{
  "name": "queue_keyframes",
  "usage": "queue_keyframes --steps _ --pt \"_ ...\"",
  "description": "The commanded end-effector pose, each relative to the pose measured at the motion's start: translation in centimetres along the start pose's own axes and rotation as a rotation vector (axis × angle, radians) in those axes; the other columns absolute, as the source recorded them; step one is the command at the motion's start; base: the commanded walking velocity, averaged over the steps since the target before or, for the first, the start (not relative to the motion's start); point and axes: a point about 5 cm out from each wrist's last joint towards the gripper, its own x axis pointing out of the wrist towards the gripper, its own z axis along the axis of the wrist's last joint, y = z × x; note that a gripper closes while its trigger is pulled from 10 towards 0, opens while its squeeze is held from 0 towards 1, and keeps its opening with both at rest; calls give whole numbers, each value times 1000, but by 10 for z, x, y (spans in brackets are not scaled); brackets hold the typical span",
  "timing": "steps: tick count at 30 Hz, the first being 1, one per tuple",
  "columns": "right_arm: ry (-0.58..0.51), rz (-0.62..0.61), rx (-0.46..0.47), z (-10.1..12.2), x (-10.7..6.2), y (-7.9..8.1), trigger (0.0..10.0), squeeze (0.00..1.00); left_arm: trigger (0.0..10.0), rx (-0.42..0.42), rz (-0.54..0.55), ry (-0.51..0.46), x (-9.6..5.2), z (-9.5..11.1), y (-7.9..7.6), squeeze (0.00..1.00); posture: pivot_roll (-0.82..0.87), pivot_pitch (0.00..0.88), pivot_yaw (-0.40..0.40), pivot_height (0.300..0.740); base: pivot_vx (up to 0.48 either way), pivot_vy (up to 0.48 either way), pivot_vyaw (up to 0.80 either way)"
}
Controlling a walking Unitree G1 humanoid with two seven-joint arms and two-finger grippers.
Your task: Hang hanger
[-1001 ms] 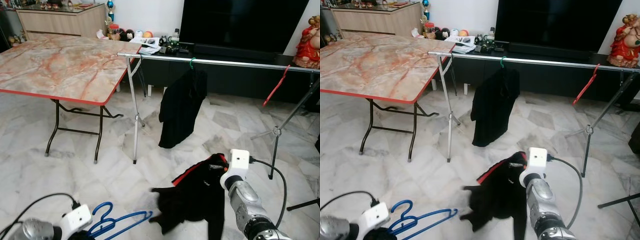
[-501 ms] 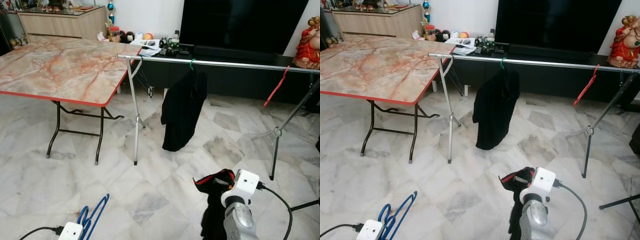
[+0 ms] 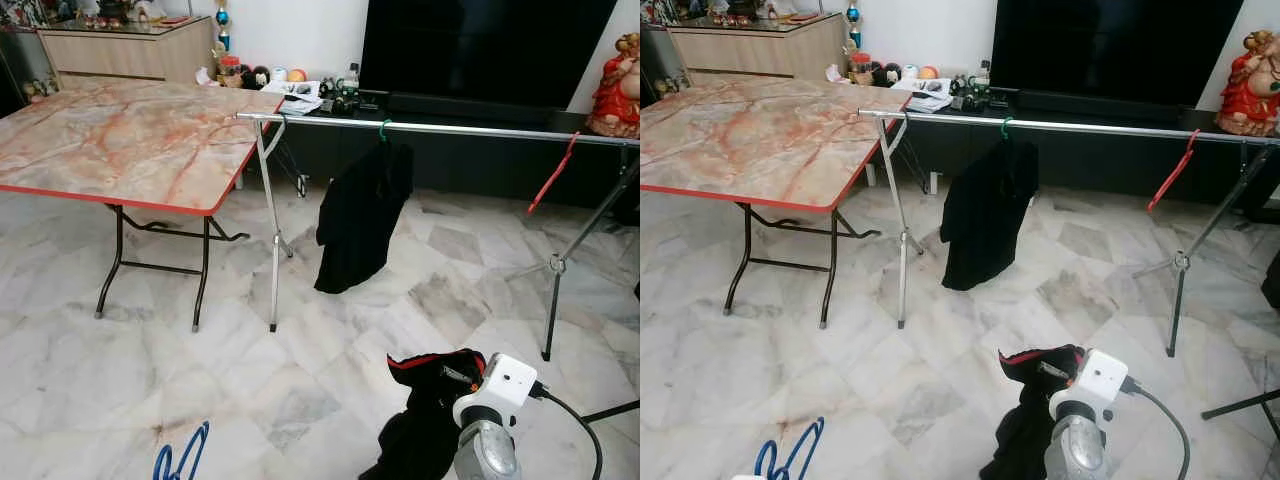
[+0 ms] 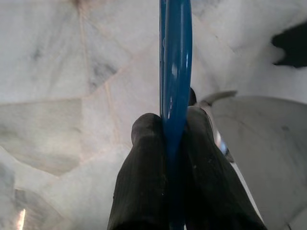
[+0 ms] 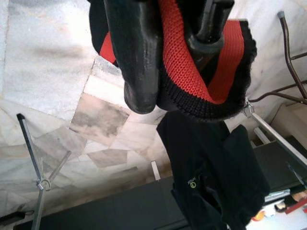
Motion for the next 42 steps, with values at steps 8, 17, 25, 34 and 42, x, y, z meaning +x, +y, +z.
queue_keyframes --steps 8,17,25,34,42 --pt "-35 54 -45 10 2 13 10000 0 10000 9 -2 22 -1 -5 1 0 170 0 -11 740 0 480 0" --pt "-43 54 -39 16 6 16 10000 0 10000 24 -10 28 1 -3 -3 0 179 0 -11 740 0 480 0" --pt "-50 59 -51 19 9 18 10000 0 10000 11 2 41 1 -4 -1 0 189 0 -12 740 0 480 0" --pt "-50 53 -57 20 11 19 10000 0 10000 5 10 53 0 -4 4 0 184 0 -4 740 0 480 0" --pt "-60 57 -79 23 12 20 10000 0 10000 4 26 66 -2 -4 16 0 173 0 -4 740 0 480 0"
